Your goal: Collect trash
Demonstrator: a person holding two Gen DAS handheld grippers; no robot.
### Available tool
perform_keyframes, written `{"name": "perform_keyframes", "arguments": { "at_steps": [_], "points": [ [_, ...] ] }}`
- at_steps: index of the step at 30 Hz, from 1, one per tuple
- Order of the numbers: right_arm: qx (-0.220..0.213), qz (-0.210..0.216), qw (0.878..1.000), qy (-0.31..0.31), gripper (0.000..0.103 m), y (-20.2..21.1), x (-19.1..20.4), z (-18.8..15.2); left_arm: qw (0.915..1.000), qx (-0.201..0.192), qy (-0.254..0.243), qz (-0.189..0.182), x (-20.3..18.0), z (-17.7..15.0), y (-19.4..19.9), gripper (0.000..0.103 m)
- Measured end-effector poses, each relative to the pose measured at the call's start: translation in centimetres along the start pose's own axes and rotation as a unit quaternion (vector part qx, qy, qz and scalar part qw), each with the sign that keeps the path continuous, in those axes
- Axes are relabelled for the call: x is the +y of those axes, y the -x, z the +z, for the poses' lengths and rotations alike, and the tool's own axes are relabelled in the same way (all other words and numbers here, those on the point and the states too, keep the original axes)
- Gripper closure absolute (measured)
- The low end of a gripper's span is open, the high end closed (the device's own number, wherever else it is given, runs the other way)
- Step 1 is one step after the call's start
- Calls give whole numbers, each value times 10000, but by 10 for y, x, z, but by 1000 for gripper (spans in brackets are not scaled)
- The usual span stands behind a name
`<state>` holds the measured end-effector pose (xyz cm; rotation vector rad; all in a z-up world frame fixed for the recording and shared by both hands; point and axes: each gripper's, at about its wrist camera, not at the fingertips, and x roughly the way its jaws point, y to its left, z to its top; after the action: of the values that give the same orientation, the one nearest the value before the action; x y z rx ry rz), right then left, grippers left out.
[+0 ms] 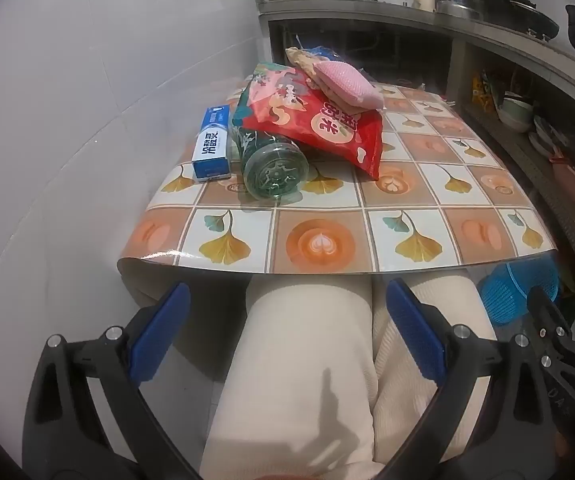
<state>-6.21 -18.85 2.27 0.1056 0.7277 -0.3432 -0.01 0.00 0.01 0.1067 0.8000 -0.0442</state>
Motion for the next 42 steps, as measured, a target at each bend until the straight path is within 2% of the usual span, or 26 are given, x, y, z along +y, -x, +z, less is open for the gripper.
{"name": "perform_keyframes", "arguments": {
  "at_steps": [15, 17, 42],
  "points": [
    [-19, -20, 10000, 15, 6, 1, 2, 1, 10000, 1, 48, 32, -6, 4, 2, 9],
    [-19, -21, 10000, 15, 6, 0, 2, 1, 9999, -15, 100, -12, 4, 1, 0, 9],
    [-37, -29, 10000, 21, 6, 2, 3, 1, 9999, -2, 105, -27, 6, 2, -1, 9]
  ]
}}
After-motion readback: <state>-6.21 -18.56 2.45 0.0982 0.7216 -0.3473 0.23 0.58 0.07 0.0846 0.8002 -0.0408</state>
